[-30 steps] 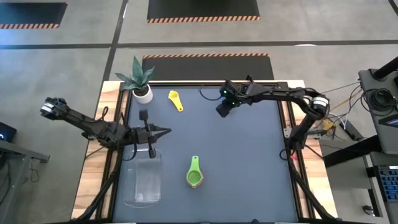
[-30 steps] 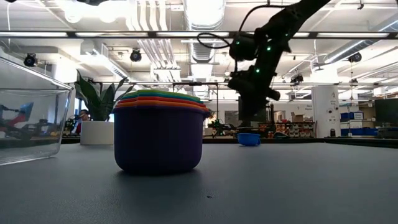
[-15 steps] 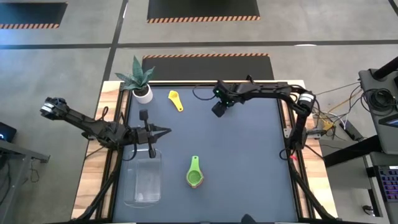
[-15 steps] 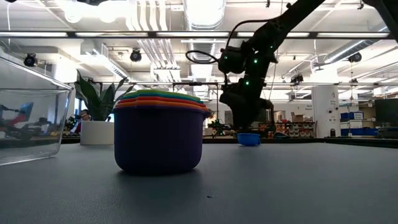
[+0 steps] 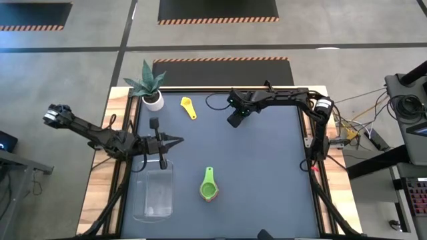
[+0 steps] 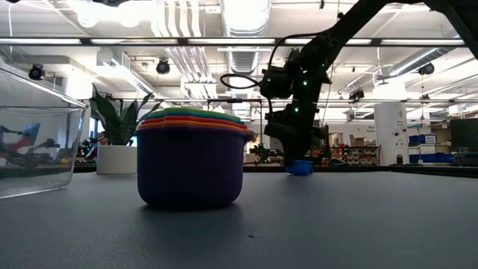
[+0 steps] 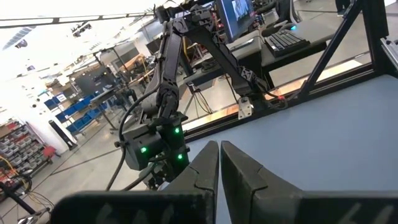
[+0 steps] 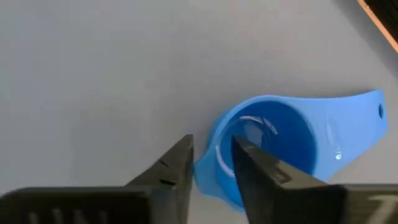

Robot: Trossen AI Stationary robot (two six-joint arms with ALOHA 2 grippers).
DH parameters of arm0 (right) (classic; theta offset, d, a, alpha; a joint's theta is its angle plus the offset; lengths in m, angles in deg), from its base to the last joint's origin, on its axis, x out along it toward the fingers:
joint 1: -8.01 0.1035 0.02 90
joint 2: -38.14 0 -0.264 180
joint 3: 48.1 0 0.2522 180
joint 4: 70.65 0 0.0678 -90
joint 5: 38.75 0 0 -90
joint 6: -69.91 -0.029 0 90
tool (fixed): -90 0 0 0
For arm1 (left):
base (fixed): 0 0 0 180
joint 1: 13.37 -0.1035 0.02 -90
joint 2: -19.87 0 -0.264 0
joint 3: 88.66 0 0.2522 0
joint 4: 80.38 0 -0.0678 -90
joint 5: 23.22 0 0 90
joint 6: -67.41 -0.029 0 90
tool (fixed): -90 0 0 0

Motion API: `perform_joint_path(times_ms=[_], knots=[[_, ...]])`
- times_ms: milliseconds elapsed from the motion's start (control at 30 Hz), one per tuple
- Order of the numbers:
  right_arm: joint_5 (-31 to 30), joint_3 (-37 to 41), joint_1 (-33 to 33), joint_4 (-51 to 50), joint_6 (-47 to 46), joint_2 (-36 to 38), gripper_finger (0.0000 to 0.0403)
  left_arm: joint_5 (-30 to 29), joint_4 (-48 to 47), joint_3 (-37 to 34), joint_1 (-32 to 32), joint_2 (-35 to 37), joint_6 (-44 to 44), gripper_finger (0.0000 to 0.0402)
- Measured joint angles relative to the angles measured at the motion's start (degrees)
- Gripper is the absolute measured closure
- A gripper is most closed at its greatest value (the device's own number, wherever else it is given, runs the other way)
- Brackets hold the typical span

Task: Nest measuring cups in basket
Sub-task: Stack the blue measuring cup on top of the green measuring cup

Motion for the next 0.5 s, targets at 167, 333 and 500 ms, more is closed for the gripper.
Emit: perform_joint_path(times_ms=[167, 333, 500], knots=[[0.0, 0.0, 0.1, 0.0, 0.0, 0.1, 0.0363, 0.0, 0.0, 0.0, 0.0, 0.0, 0.0, 0.0402], [-0.3, 0.0, 0.3, 0.0, 0.7, 0.2, 0.0376, 0.0, 0.0, 0.0, 0.0, 0.0, 0.0, 0.0402], [0.0, -1.9, 1.6, -2.9, 1.0, 0.2, 0.0366, 0.0, 0.0, 0.0, 0.0, 0.0, 0.0, 0.0402]])
